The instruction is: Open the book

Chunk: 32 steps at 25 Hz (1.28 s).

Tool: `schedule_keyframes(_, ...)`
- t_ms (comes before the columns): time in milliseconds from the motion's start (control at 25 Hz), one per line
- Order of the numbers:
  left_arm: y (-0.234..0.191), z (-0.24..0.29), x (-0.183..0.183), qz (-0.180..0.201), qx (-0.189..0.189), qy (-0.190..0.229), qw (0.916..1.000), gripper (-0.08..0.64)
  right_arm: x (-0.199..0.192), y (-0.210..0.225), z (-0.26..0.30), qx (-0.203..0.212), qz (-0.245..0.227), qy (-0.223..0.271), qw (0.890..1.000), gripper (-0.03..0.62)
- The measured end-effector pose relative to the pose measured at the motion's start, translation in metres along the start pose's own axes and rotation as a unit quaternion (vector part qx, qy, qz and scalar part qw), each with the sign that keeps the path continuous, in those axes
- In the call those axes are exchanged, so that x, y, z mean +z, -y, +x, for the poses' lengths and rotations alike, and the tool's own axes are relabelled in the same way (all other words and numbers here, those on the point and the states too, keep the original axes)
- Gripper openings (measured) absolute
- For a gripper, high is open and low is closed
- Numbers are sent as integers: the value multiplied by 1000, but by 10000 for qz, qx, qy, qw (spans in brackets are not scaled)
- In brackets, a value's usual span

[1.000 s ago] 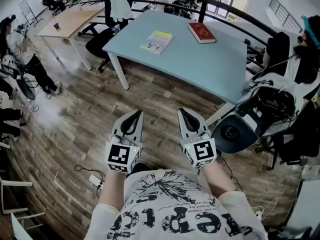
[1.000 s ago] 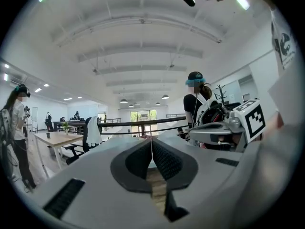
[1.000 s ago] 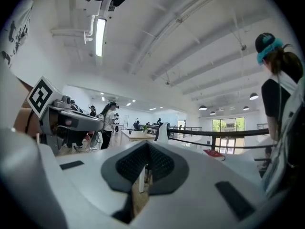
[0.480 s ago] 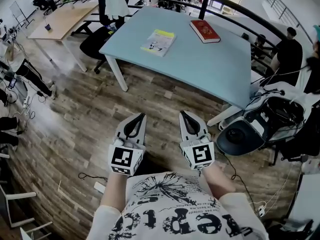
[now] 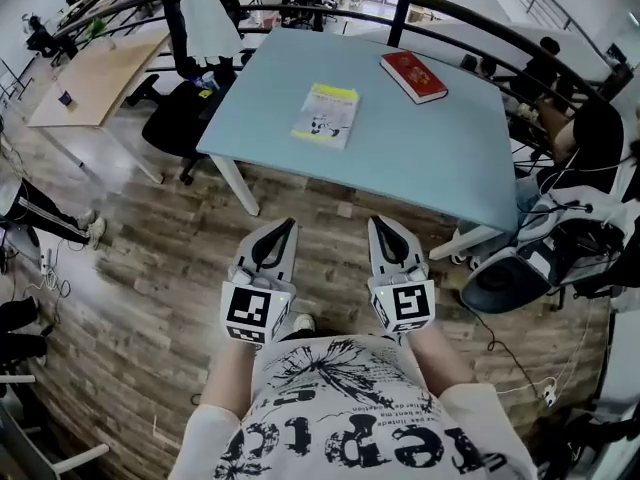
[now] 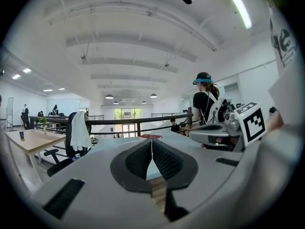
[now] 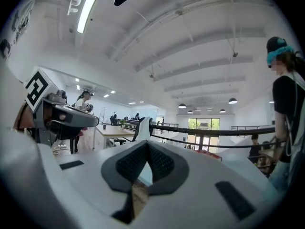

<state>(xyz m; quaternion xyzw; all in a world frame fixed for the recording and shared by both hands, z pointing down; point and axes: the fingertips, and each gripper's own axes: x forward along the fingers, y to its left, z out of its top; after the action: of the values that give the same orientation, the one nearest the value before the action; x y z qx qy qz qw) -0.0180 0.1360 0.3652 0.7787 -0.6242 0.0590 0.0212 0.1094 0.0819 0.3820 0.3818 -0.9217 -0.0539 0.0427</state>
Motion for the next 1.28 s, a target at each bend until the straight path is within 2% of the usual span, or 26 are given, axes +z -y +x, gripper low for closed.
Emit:
schedule_keyframes(160, -43, 32, -7, 78, -376, -169, 9991, 20, 0, 0, 48, -370, 119, -127, 9992, 11)
schedule_keyframes(320, -61, 71, -20, 19, -717, -363, 9968, 21, -9, 14, 82, -567, 228, -312, 9976, 11)
schedule_keyframes(480, -74, 116, -36, 36, -894, -537, 9945, 20, -22, 36, 114, -725, 148, -404, 9964, 11)
schedule_keyframes(720, -94, 195, -52, -17, -1079, -765, 9912, 20, -47, 82, 171, -868, 282, -587, 9941, 9)
schedule_keyframes(1080, -99, 318, -88, 148, -1485, -1332, 9798, 21, -77, 158, 242, -987, 557, -884, 9896, 11)
schedule_keyframes(1280, -91, 371, -136, 45, -1751, -1850, 9670, 23, -93, 188, 257, -1082, 570, -1004, 9874, 11)
